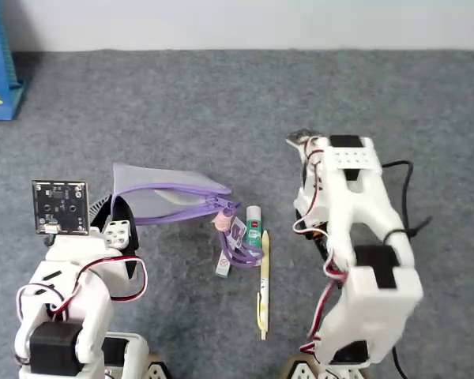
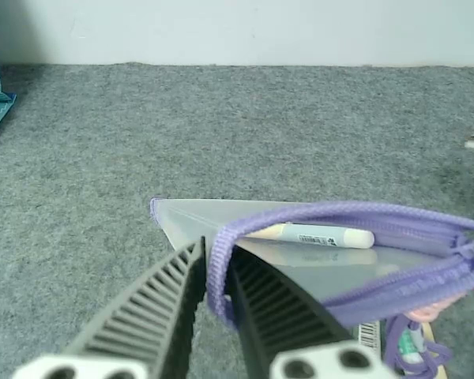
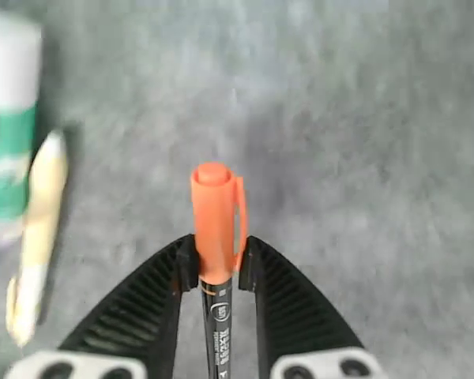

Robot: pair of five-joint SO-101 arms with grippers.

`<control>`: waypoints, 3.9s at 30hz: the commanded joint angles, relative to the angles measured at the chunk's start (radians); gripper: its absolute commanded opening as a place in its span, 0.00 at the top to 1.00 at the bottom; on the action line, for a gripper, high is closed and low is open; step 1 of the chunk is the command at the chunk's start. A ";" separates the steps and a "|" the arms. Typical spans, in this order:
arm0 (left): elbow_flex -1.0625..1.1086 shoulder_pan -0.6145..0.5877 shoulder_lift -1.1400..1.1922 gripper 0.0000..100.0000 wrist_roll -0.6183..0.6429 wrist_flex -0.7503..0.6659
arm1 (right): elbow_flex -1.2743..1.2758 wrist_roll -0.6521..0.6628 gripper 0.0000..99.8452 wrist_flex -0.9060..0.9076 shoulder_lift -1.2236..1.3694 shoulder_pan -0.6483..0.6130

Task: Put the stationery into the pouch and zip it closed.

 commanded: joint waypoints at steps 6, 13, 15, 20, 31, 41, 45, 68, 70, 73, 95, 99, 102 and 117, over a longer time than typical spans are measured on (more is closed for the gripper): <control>-0.005 -0.002 -0.005 0.99 0.006 -0.005 | -0.006 0.005 0.99 0.211 -0.453 -0.097; -0.005 -0.002 0.000 0.99 0.006 -0.005 | -0.006 -0.112 0.99 0.240 -0.717 -0.259; -0.005 -0.002 0.000 0.99 0.006 -0.005 | -0.006 -0.155 0.99 0.240 -0.779 -0.314; -0.005 -0.002 0.000 0.99 0.006 -0.003 | -0.012 -0.272 0.99 0.208 -0.928 -0.450; -0.005 -0.002 0.000 0.99 0.006 -0.003 | -0.012 -0.503 0.99 -0.087 -1.106 -0.615; -0.005 -0.002 0.000 0.99 0.006 -0.003 | 0.006 -0.586 0.99 -0.446 -1.150 -0.653; -0.005 -0.002 0.000 0.99 0.006 -0.003 | 0.133 -0.586 0.99 -0.639 -1.153 -0.653; -0.005 -0.002 0.000 0.99 0.006 -0.003 | 0.568 -0.578 0.92 -0.869 -1.161 -0.769; -0.005 -0.002 0.000 0.99 0.006 -0.003 | 0.569 -0.582 0.86 -0.811 -1.188 -0.769; -0.005 -0.002 0.000 0.99 0.006 -0.003 | 0.569 -0.582 0.80 -0.740 -1.260 -0.769; 0.005 -0.002 -0.005 0.99 0.006 -0.005 | 0.574 -0.601 0.78 -0.166 -1.063 -0.291; 0.005 -0.002 -0.005 0.99 0.006 -0.005 | 0.572 -0.669 0.78 -0.237 -0.846 -0.286; 0.005 -0.002 -0.005 0.99 0.006 -0.005 | 0.569 -0.692 0.78 -0.306 -0.711 -0.286; 0.007 -0.002 -0.002 0.99 0.006 -0.006 | 0.568 -0.749 0.78 -0.535 -0.409 -0.355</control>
